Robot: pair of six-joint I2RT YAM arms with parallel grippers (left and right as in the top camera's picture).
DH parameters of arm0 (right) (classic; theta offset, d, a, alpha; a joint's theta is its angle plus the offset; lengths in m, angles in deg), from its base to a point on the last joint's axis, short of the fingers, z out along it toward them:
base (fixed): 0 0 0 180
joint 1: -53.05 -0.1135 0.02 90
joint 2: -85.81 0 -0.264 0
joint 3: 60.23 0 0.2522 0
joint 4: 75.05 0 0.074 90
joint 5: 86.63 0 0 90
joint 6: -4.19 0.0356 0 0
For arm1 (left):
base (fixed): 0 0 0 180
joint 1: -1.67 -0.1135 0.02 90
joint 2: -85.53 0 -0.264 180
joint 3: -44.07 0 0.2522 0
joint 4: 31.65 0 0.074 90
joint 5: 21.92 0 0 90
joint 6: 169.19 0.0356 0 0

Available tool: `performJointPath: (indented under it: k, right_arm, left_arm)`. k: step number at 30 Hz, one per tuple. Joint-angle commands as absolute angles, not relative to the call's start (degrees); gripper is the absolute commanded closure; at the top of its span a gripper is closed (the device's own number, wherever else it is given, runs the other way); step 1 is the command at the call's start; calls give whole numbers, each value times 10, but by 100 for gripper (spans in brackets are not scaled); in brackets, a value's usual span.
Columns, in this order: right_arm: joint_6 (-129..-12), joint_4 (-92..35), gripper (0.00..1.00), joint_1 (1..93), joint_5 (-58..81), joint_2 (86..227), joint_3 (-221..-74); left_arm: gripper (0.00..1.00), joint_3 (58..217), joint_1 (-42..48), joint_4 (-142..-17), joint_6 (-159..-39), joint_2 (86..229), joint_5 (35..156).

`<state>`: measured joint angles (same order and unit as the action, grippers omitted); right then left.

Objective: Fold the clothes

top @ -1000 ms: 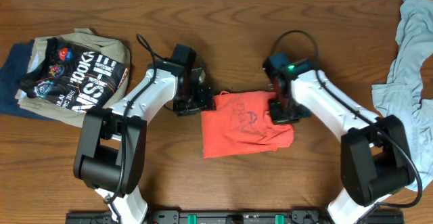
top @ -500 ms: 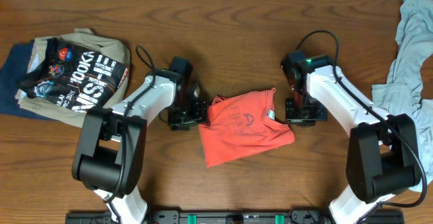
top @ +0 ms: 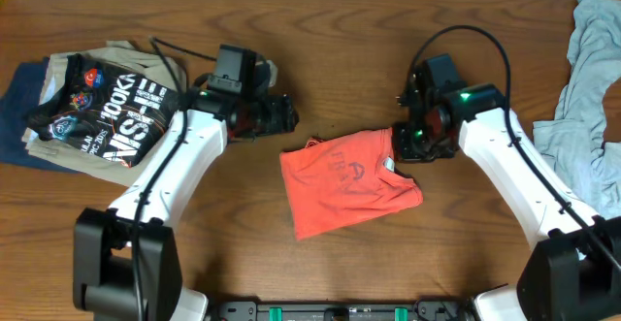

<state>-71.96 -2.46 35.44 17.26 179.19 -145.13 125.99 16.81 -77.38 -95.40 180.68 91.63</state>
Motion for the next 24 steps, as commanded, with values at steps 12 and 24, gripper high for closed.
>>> performJointPath:
  k: [12,24]
  right_arm:
    - [-703,-81,99,268,231,1826,-1359]
    - [-699,-174,98,284,49,1826,-1255]
  left_arm:
    - [41,1261,221,-795,-914,1953,902]
    - [59,1256,224,-1013,-915,1974,892]
